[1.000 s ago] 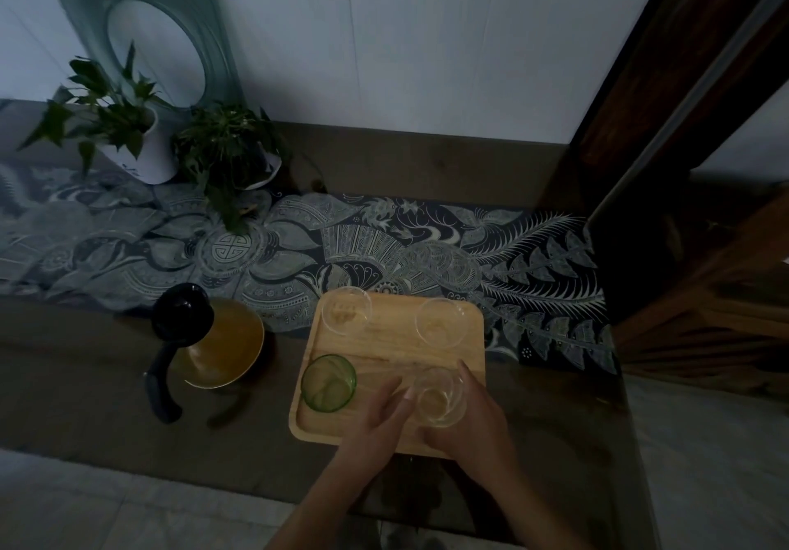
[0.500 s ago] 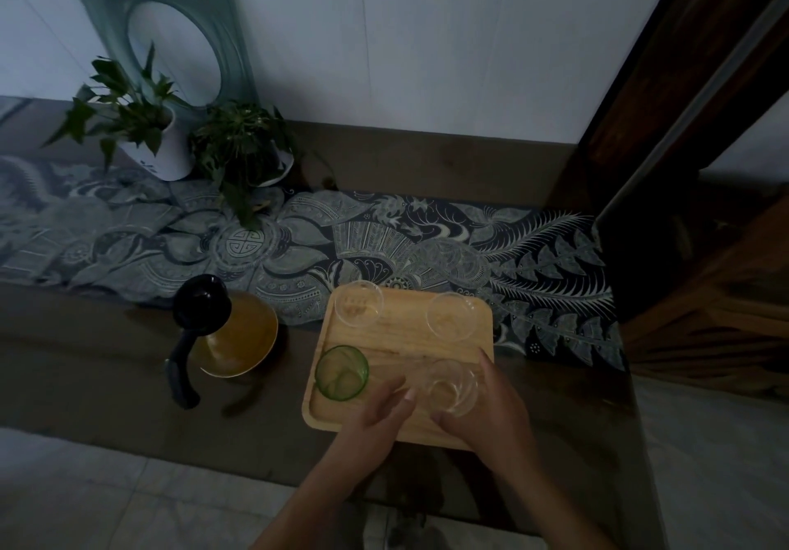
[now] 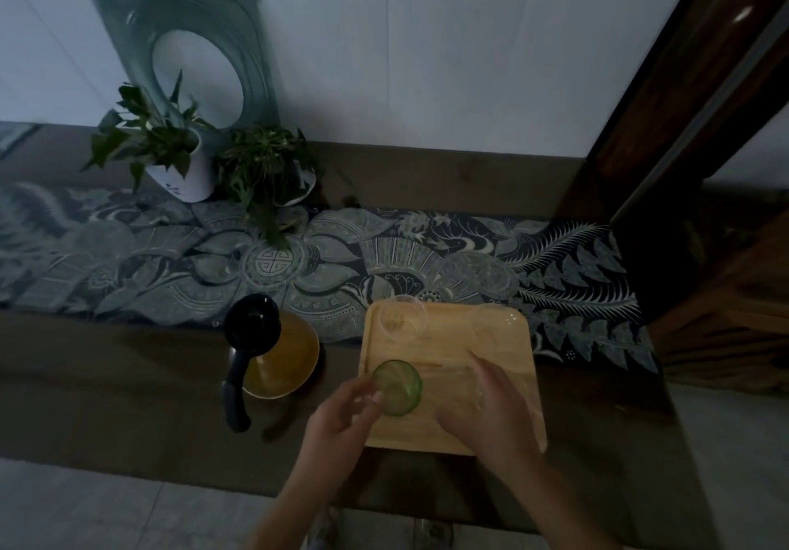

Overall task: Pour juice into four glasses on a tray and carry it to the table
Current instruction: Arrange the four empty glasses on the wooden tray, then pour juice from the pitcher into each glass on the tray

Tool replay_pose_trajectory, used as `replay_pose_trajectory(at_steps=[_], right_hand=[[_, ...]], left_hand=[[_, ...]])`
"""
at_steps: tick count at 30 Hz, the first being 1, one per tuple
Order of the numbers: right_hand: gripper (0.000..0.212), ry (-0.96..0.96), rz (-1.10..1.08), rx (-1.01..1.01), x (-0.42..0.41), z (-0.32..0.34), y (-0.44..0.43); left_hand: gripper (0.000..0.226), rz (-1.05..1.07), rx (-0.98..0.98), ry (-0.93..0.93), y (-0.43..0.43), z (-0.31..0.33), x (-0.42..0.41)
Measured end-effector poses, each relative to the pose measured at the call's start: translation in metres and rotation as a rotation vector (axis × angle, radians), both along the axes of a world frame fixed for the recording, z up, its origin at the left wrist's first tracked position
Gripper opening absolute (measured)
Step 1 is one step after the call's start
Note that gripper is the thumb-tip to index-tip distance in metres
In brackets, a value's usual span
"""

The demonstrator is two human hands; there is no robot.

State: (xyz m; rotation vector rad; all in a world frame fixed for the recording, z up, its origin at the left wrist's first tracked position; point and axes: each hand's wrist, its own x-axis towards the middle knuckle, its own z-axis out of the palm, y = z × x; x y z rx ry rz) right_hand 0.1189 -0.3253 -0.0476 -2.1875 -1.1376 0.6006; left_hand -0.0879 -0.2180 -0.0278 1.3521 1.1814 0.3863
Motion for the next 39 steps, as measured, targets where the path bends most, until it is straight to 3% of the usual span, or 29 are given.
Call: replay_pose_trajectory(at_steps=[4,11,17,21,24,26,29,33,39], right_hand=[[0.117,0.081,0.018,-0.092,-0.047,-0.008,0.039],[0.115,0.024,-0.117,-0.157,-0.088,-0.034,0.066],[0.128,0.008,-0.188,-0.157,-0.104,-0.041,0.064],[0.106,-0.056,-0.258,-0.028,-0.128,-0.027,0.068],[0.066,-0.045,-0.285,0.111,-0.16,-0.013,0.087],[0.042,0.096,-0.264,0.12,-0.189,0.001,0.107],[0.03,0.477,-0.247,0.065,-0.226,0.004,0.137],[0.04,0.736,-0.254,0.022,-0.256,-0.006,0.173],[0.048,0.847,-0.302,0.128,-0.287,-0.012,0.2]], left_hand=[[0.073,-0.074,-0.145,-0.042,0.018,-0.024,-0.008],[0.042,-0.273,-0.206,-0.075,0.039,-0.029,-0.016],[0.061,-0.429,-0.183,-0.046,0.055,-0.014,-0.037],[0.039,-0.484,-0.05,-0.115,0.066,-0.002,-0.069],[0.017,-0.28,0.068,-0.21,0.076,0.008,-0.108],[0.017,-0.064,0.166,-0.226,0.085,0.013,-0.136],[0.018,0.146,0.21,-0.214,0.103,0.014,-0.167],[0.03,0.119,0.072,-0.174,0.123,0.007,-0.182],[0.038,0.064,0.017,-0.207,0.127,0.0,-0.178]])
